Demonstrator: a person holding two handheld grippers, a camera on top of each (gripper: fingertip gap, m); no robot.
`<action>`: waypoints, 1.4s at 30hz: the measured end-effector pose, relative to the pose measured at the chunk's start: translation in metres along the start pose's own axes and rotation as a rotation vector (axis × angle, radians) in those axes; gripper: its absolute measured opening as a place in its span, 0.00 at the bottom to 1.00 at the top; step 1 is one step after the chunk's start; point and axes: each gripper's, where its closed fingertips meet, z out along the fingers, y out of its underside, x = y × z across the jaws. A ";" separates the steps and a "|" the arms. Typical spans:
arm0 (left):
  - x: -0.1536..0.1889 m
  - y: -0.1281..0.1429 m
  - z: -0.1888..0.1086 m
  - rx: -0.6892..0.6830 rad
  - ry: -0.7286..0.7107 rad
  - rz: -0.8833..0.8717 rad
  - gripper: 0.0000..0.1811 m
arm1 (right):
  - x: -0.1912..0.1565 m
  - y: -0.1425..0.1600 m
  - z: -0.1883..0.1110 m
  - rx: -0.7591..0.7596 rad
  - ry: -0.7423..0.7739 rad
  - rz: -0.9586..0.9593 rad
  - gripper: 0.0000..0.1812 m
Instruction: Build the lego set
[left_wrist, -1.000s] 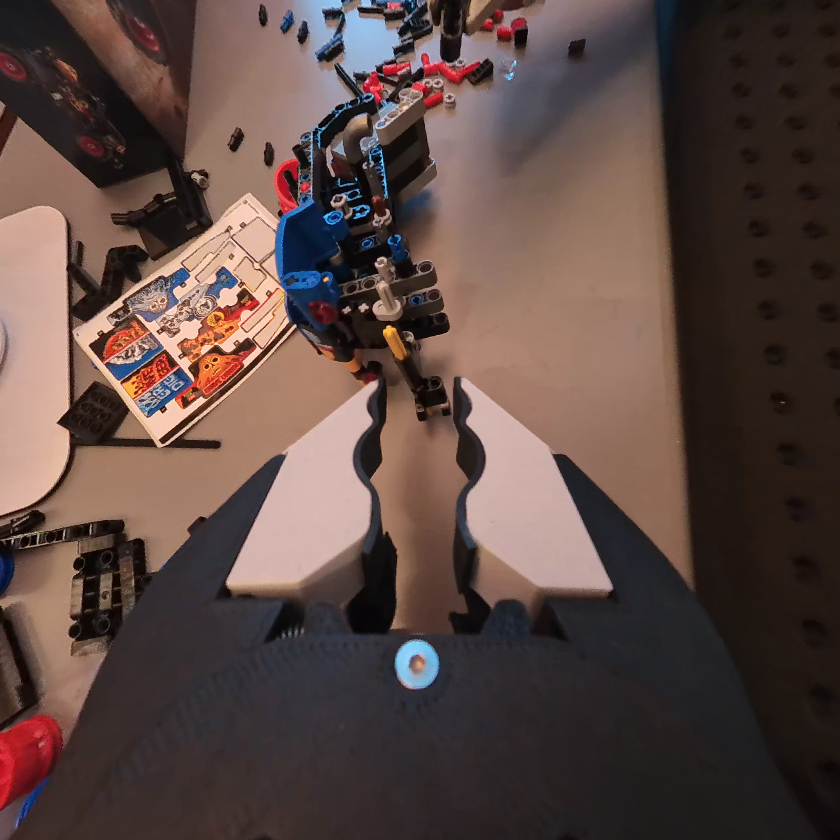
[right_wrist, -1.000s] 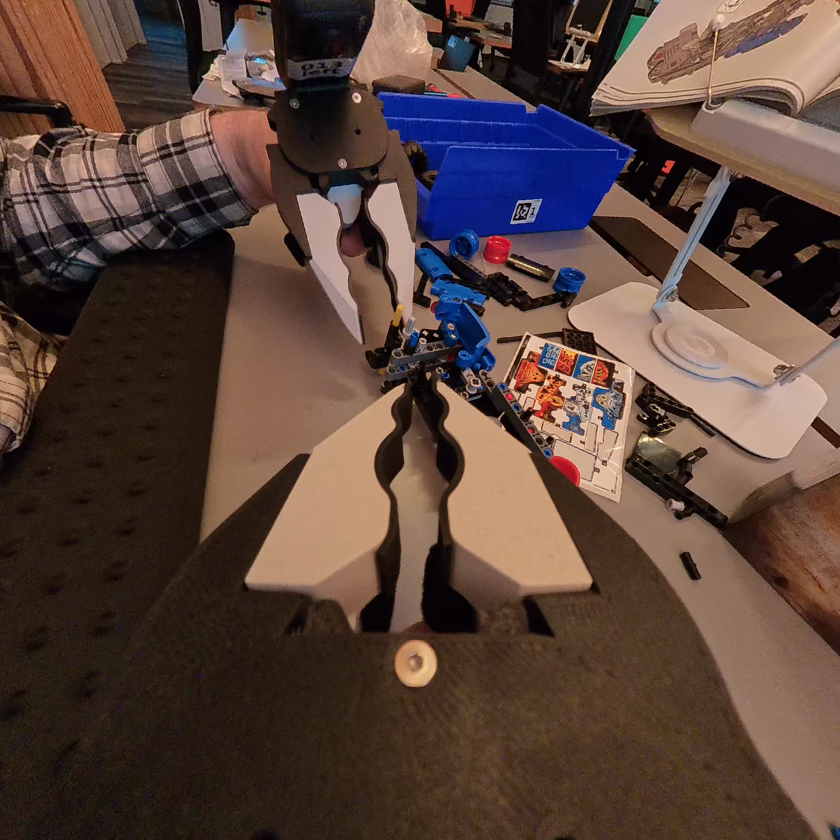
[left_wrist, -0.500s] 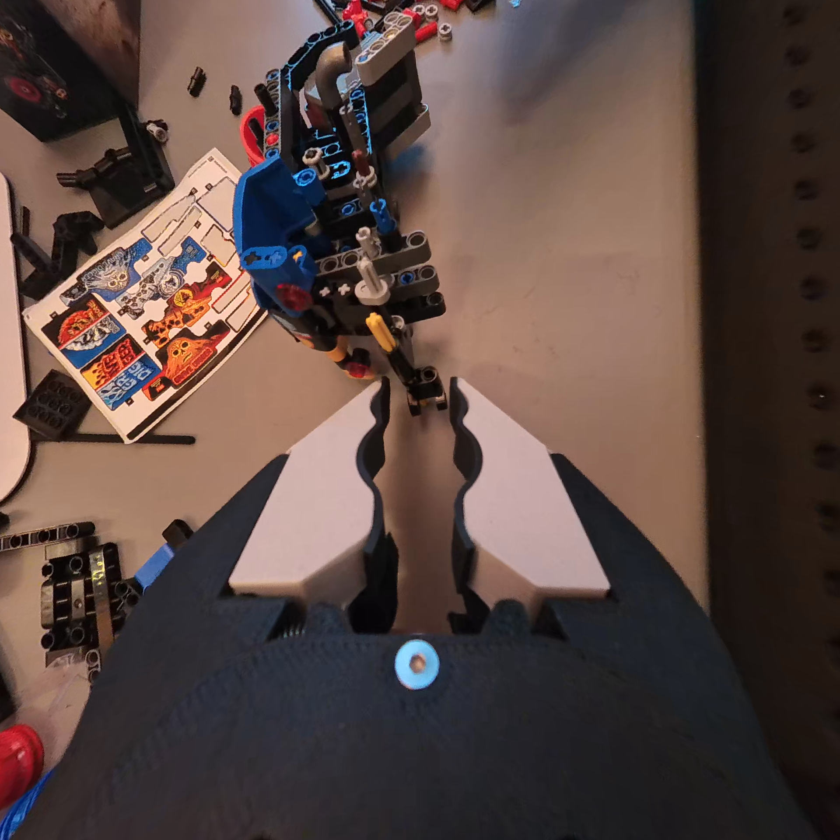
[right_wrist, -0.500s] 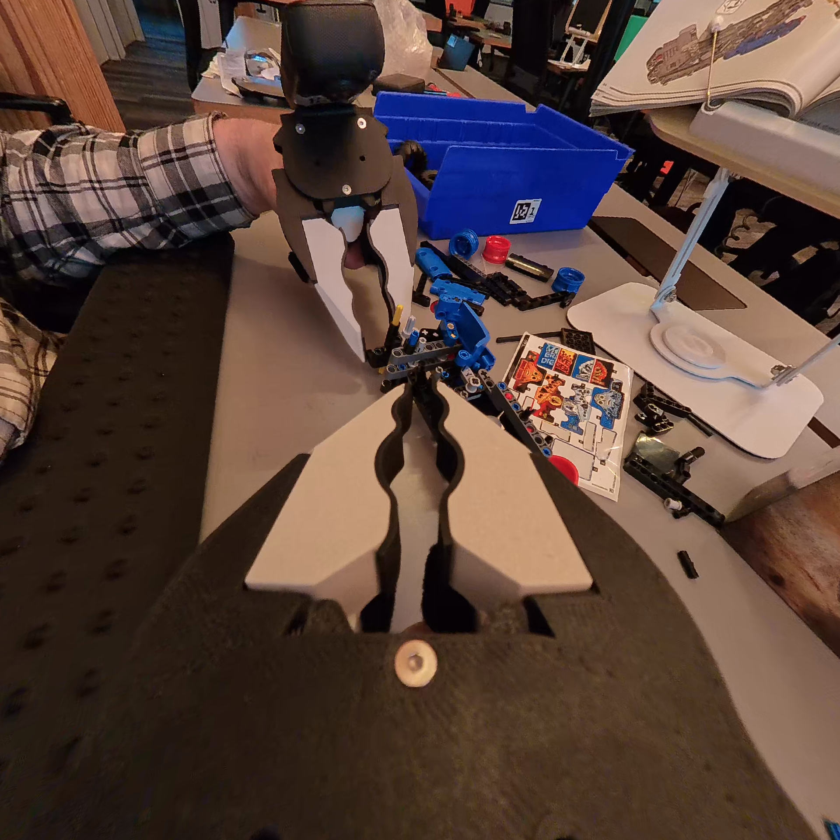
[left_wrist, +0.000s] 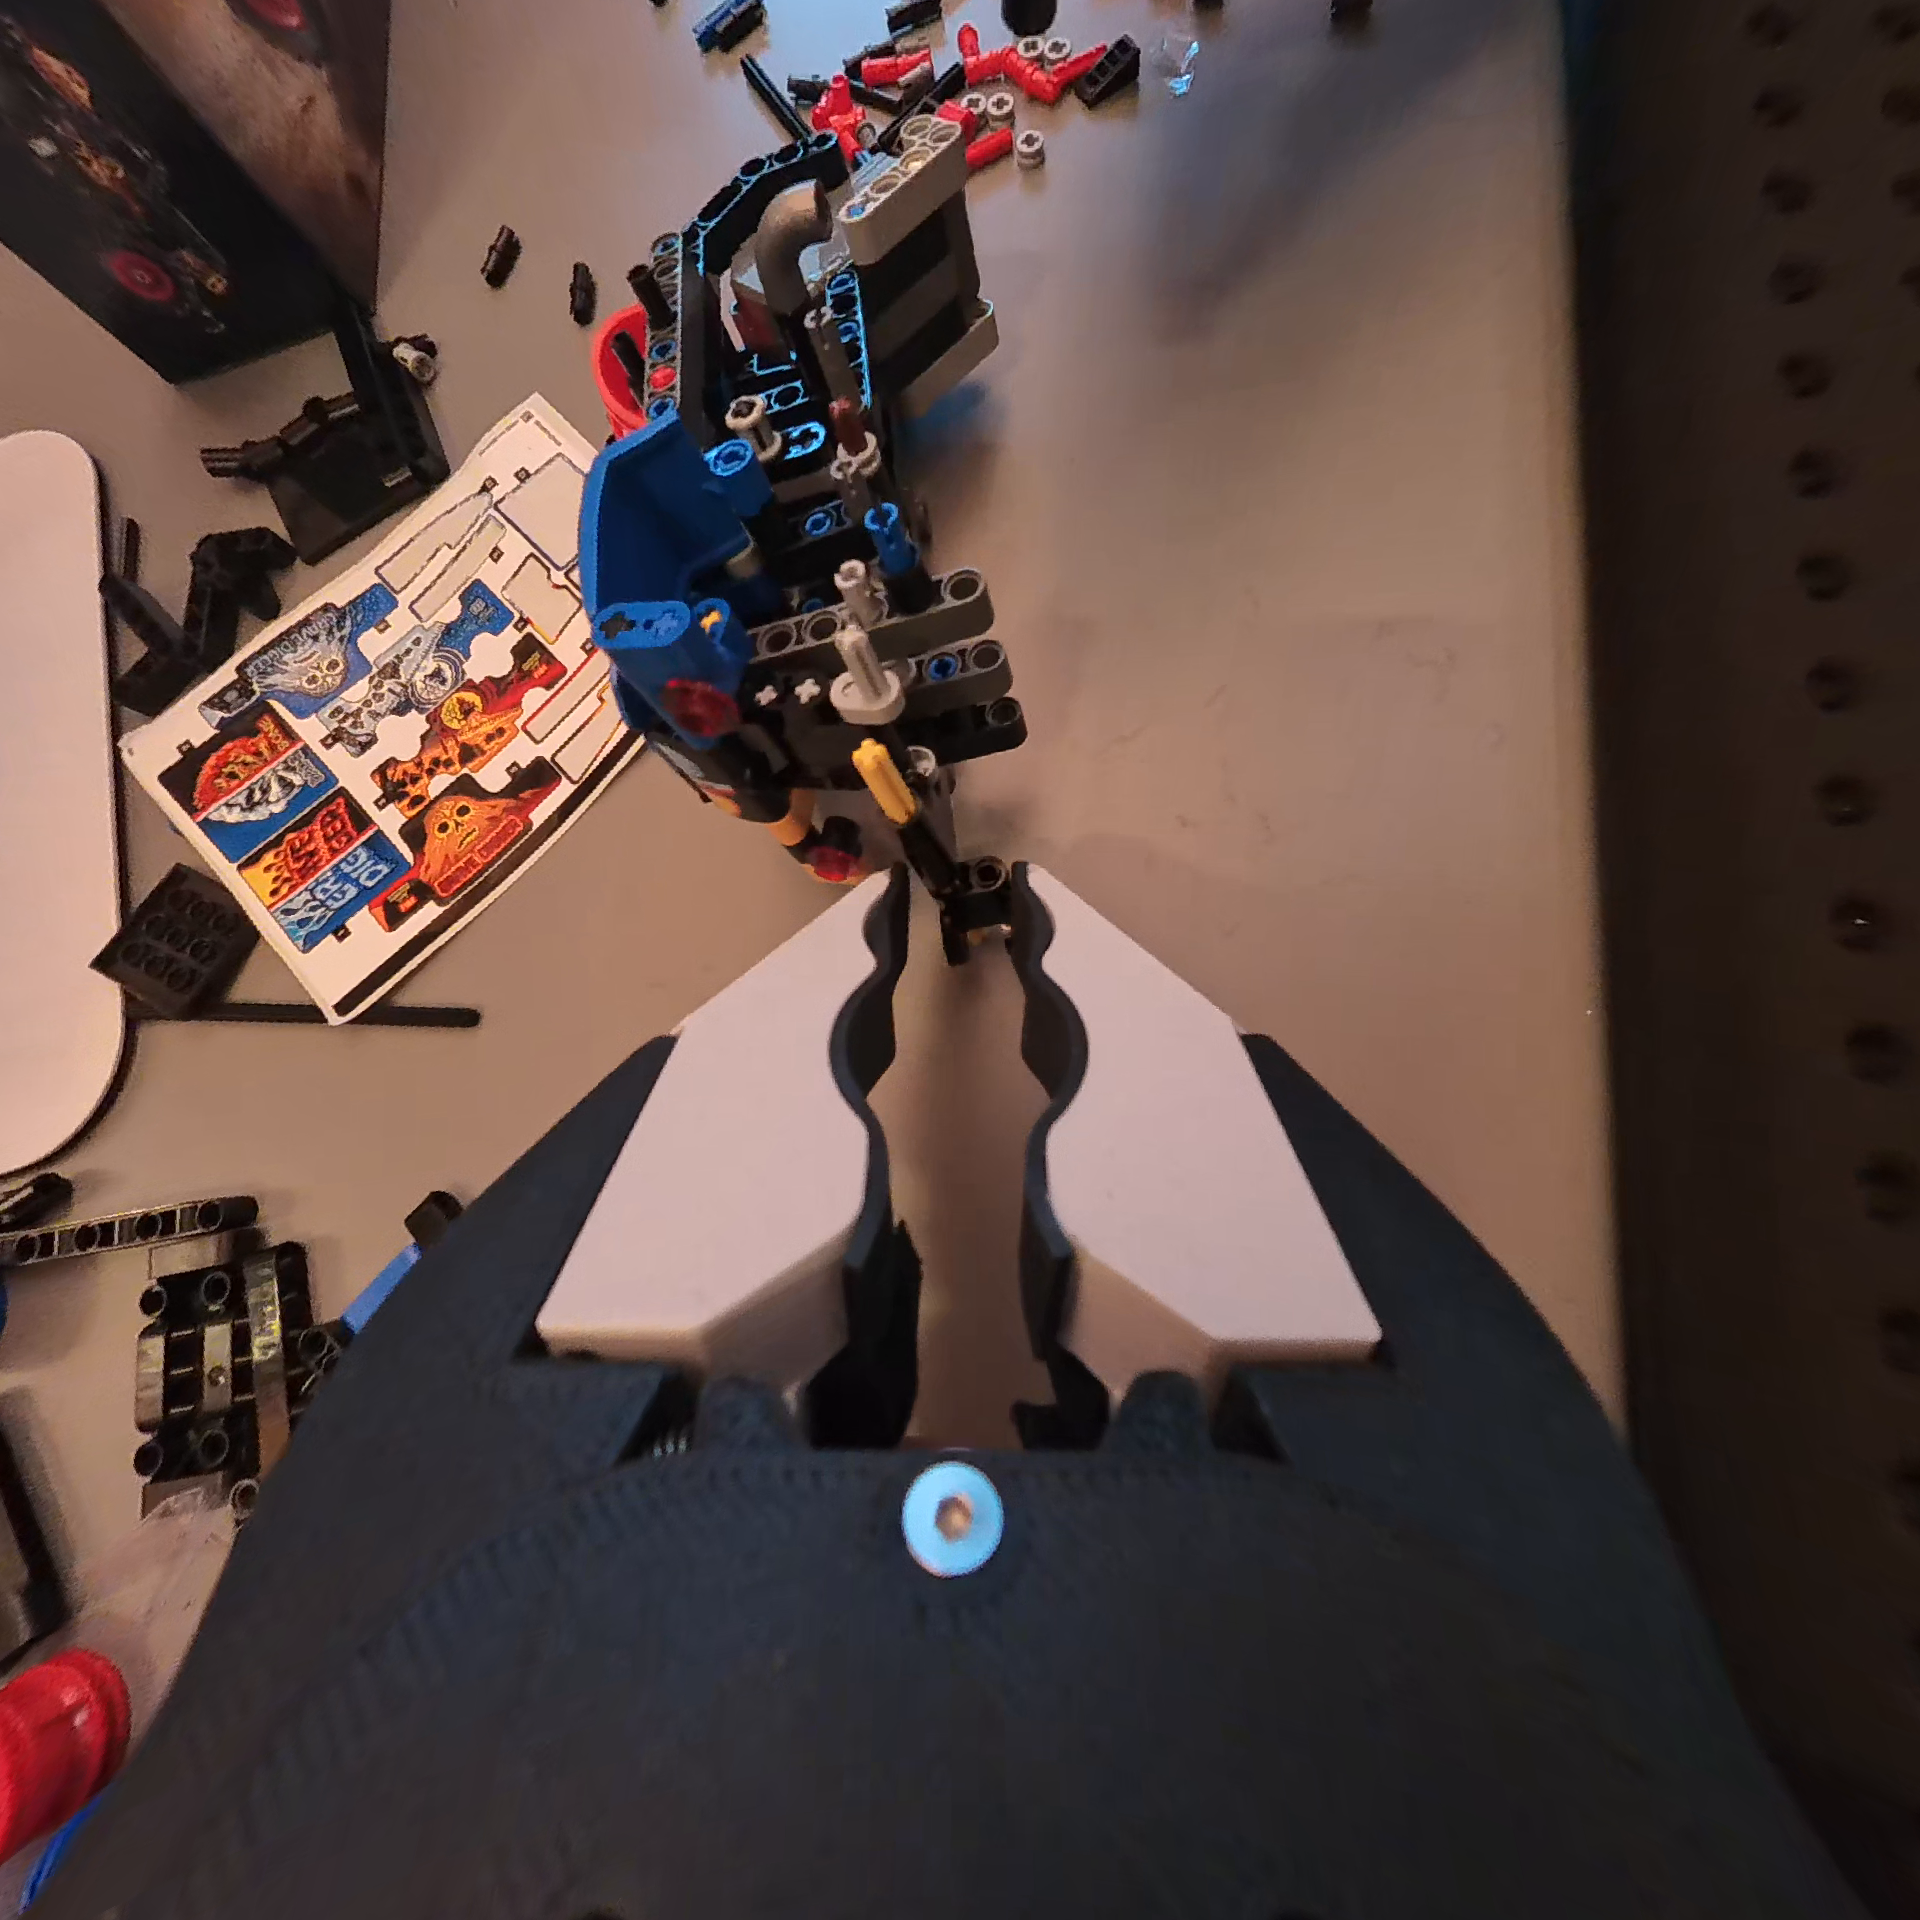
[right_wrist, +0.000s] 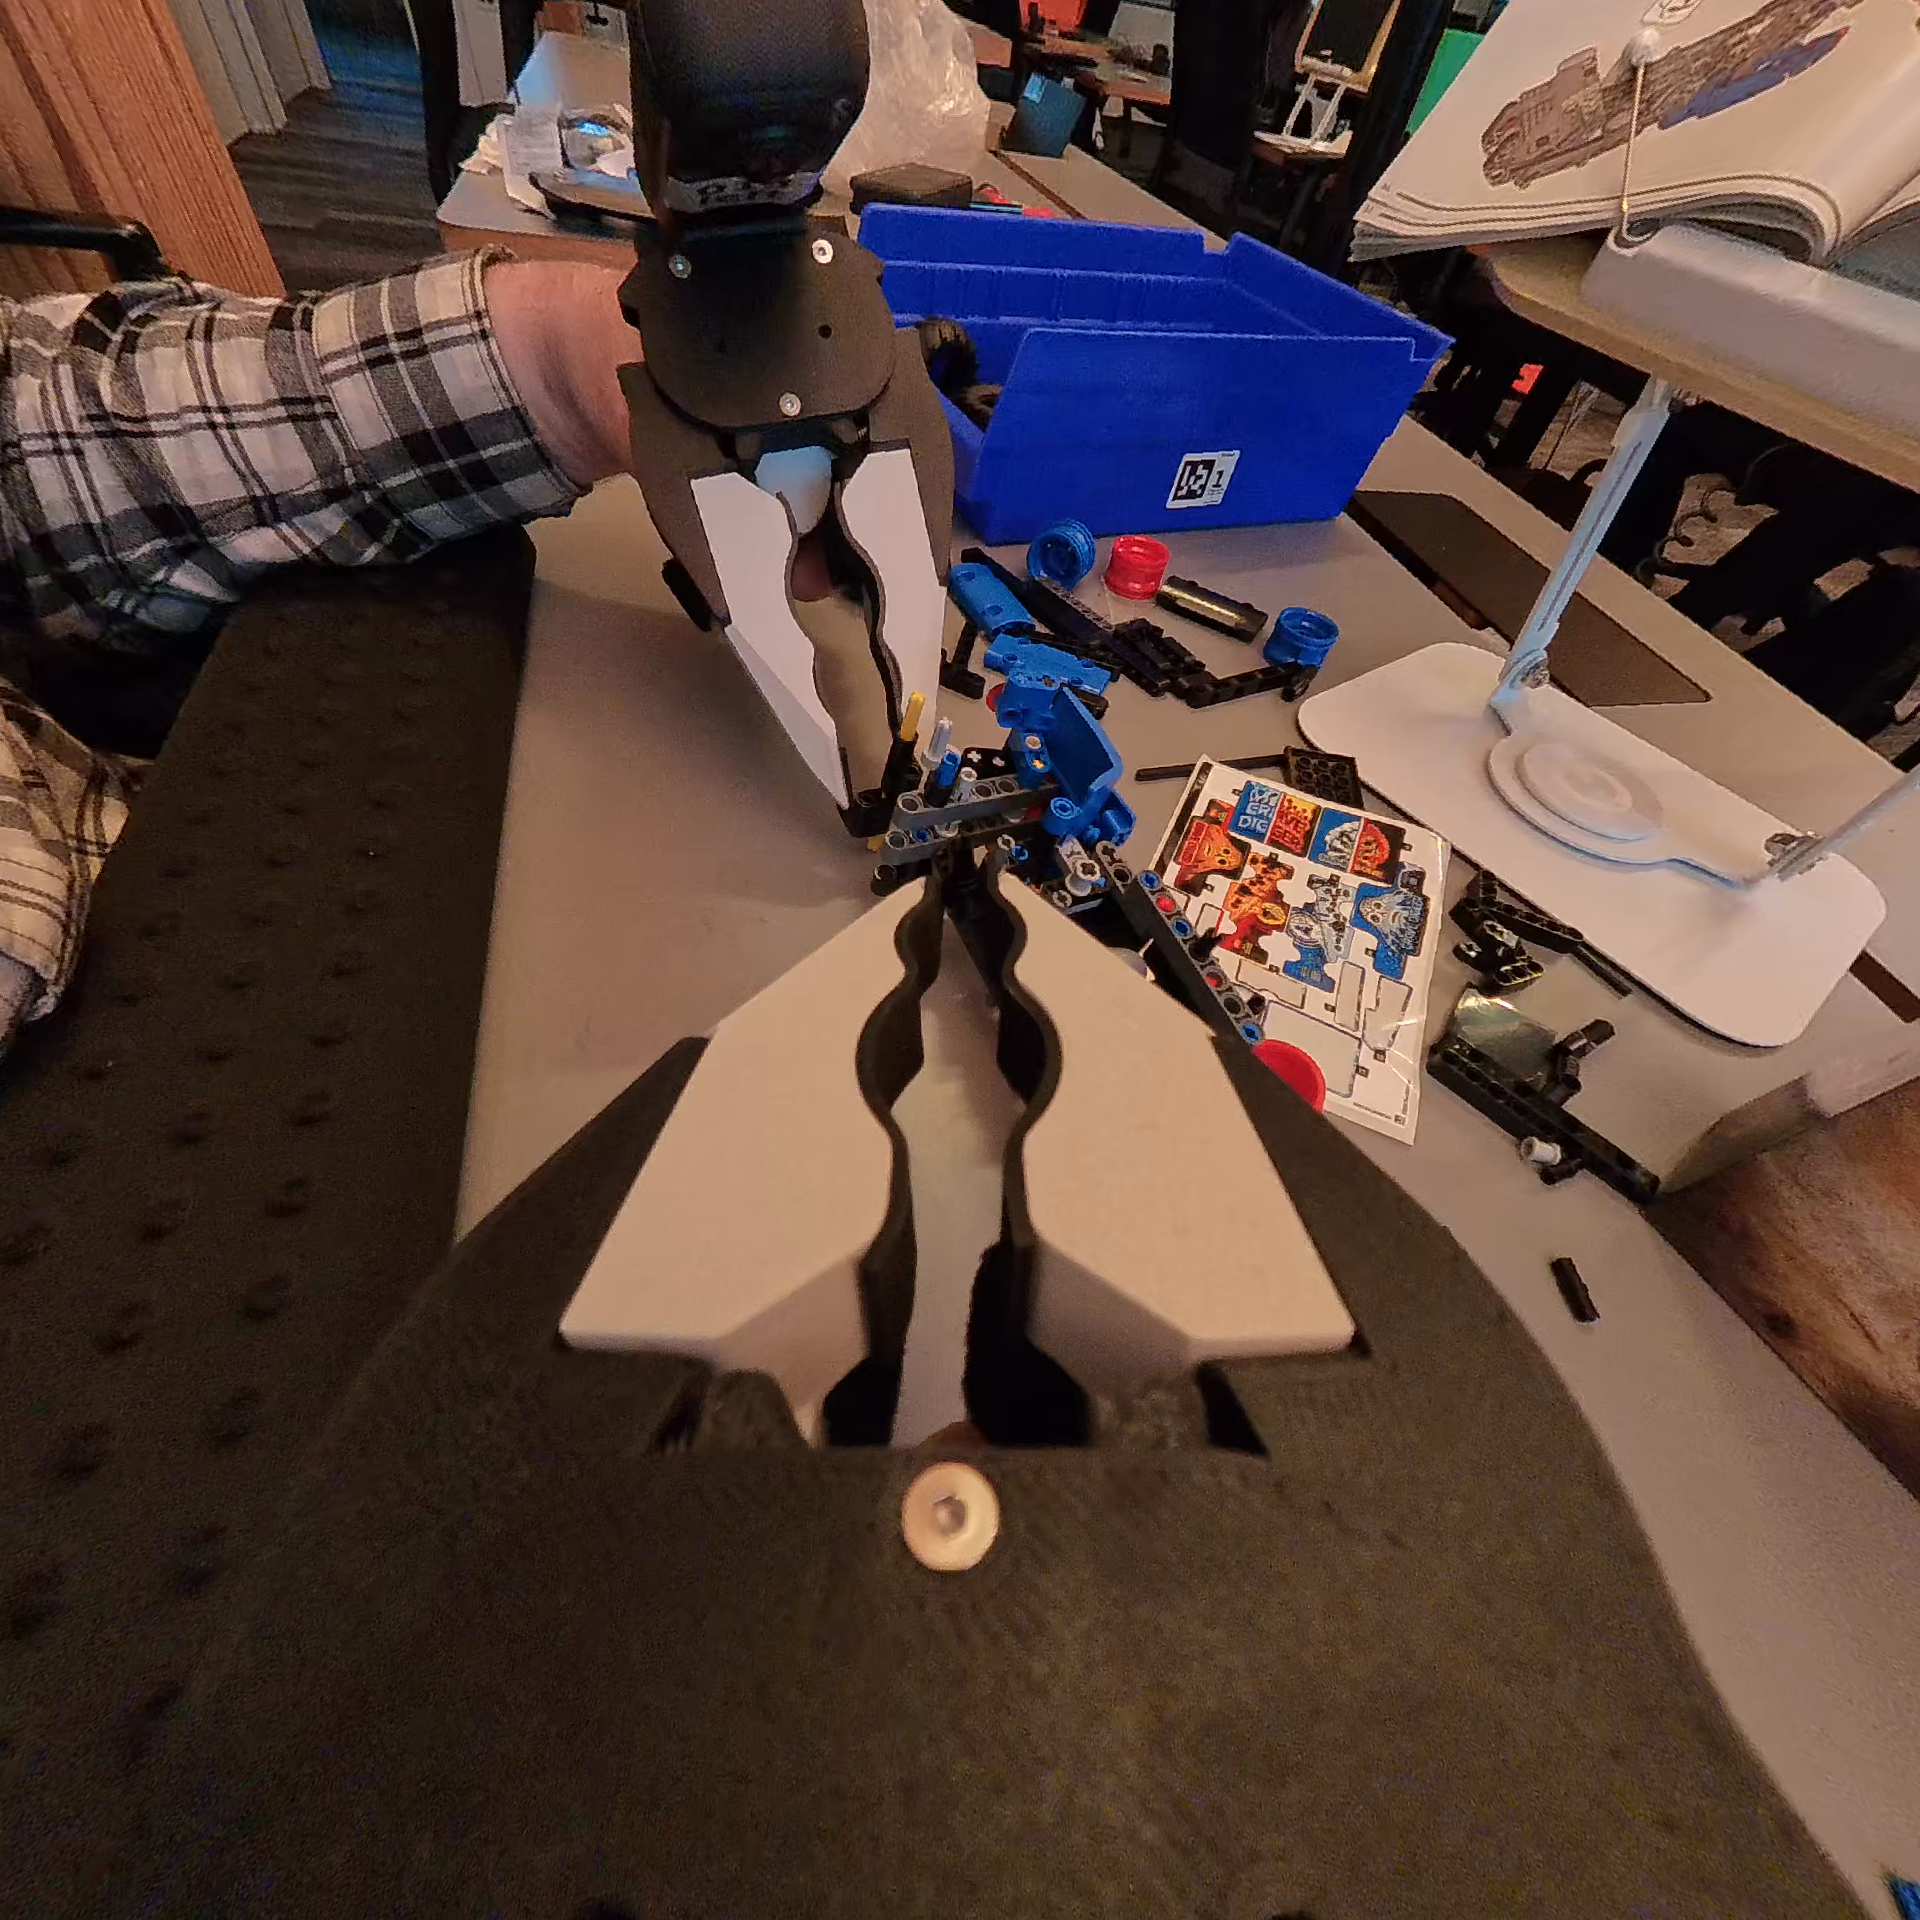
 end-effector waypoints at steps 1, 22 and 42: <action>0.000 0.000 0.000 0.001 0.000 -0.001 0.10 | 0.000 0.000 0.000 0.000 0.000 0.000 0.03; 0.001 0.001 0.000 0.002 0.012 -0.010 0.14 | 0.002 -0.001 0.000 0.006 0.009 0.001 0.03; 0.000 0.001 -0.002 0.007 0.006 -0.009 0.14 | 0.003 0.000 0.000 0.005 0.015 -0.002 0.03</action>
